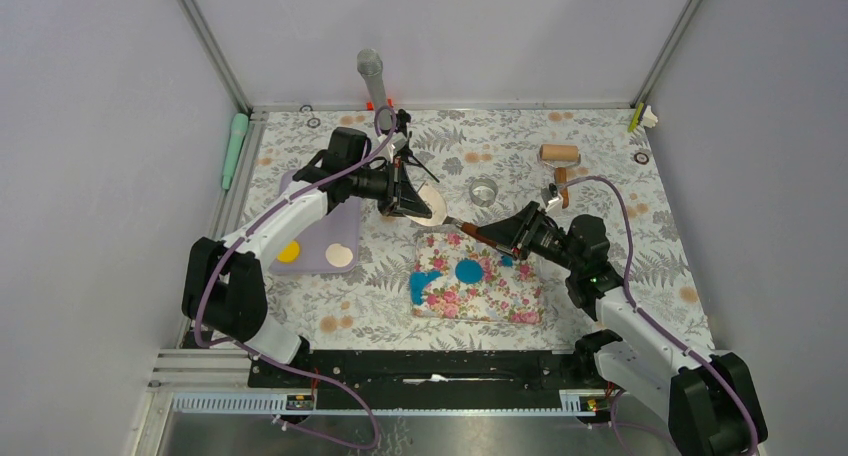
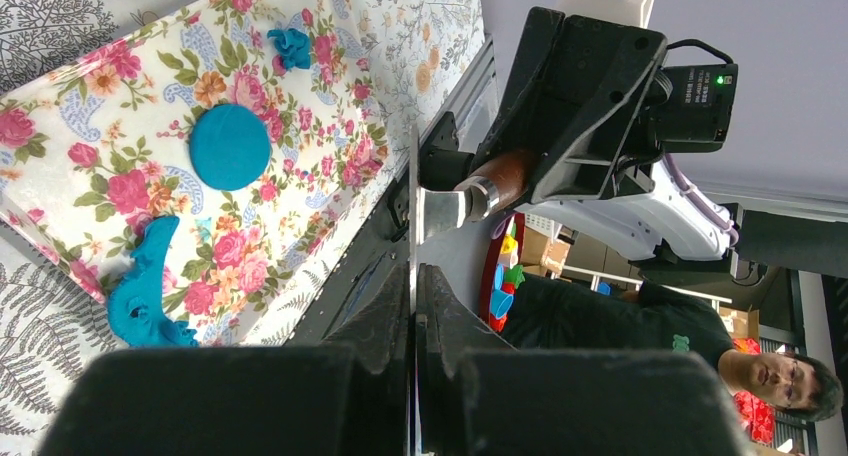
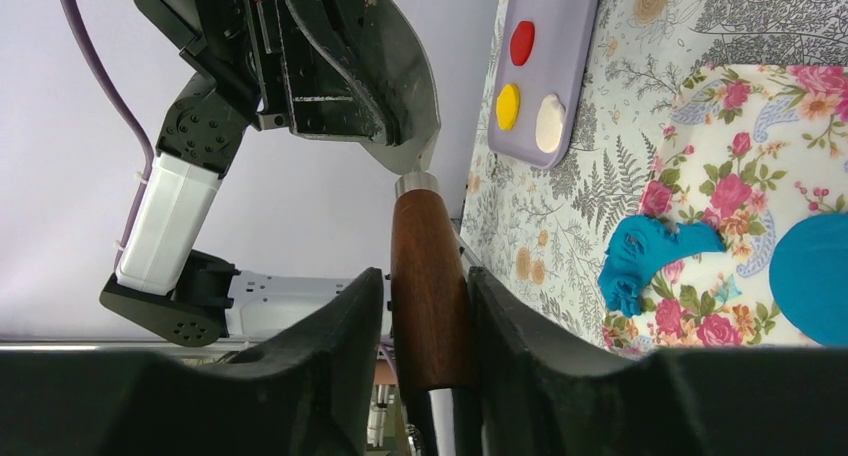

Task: Roll out the dumpling wrappers from the dough
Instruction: Pick up the spatula from the center of the board.

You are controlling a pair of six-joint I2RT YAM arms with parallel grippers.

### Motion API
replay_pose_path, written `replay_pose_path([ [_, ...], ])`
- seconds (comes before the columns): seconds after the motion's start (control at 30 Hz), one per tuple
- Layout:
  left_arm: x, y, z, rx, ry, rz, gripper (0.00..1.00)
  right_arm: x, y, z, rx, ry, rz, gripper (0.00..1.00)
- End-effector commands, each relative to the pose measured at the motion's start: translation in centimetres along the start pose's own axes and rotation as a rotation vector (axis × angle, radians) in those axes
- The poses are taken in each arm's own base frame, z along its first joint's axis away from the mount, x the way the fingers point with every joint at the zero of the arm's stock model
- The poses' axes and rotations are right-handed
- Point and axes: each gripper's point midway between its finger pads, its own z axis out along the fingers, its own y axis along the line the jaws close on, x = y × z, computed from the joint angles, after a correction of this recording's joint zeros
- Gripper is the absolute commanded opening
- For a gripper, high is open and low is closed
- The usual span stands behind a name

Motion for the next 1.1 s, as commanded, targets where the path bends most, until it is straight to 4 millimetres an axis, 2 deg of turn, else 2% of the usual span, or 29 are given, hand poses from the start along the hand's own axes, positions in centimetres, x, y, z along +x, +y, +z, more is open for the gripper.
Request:
replay_pose_path([
  [0.0, 0.0, -2.5, -0.3, 0.078, 0.027, 0.071, 0.00, -0.7, 2.5, 0.2, -0.080, -0.012, -0.070, 0.40],
  [0.23, 0.1, -2.2, -0.2, 0.077, 0.038, 0.057, 0.00, -0.8, 3.2, 0.2, -0.113, -0.015, -0.057, 0.13],
  [0.3, 0.1, -2.1, -0.2, 0.075, 0.036, 0.059, 0.00, -0.9, 3.3, 0.1, -0.120, -0.025, -0.058, 0.13],
  [0.37, 0.1, -2.1, -0.2, 0.075, 0.036, 0.062, 0.00, -0.8, 3.4, 0.0, -0.121, -0.025, -0.061, 0.15],
  [0.47, 0.0, -2.0, 0.0, 0.077, 0.043, 0.053, 0.00, -0.7, 3.3, 0.0, -0.118, -0.018, -0.056, 0.27],
  [0.6, -0.1, -1.9, 0.0, 0.072, 0.040, 0.051, 0.00, -0.6, 3.5, -0.2, -0.134, -0.022, -0.043, 0.33],
  [0.83, -0.3, -2.0, 0.1, 0.071, 0.036, 0.054, 0.00, -0.6, 3.4, -0.2, -0.123, -0.017, -0.059, 0.51],
  [1.0, -0.2, -2.0, 0.0, 0.069, 0.040, 0.052, 0.00, -0.5, 3.3, -0.2, -0.120, -0.011, -0.056, 0.53],
  [1.07, -0.2, -1.9, 0.1, 0.069, 0.041, 0.050, 0.00, -0.4, 3.2, -0.1, -0.120, -0.006, -0.051, 0.50],
])
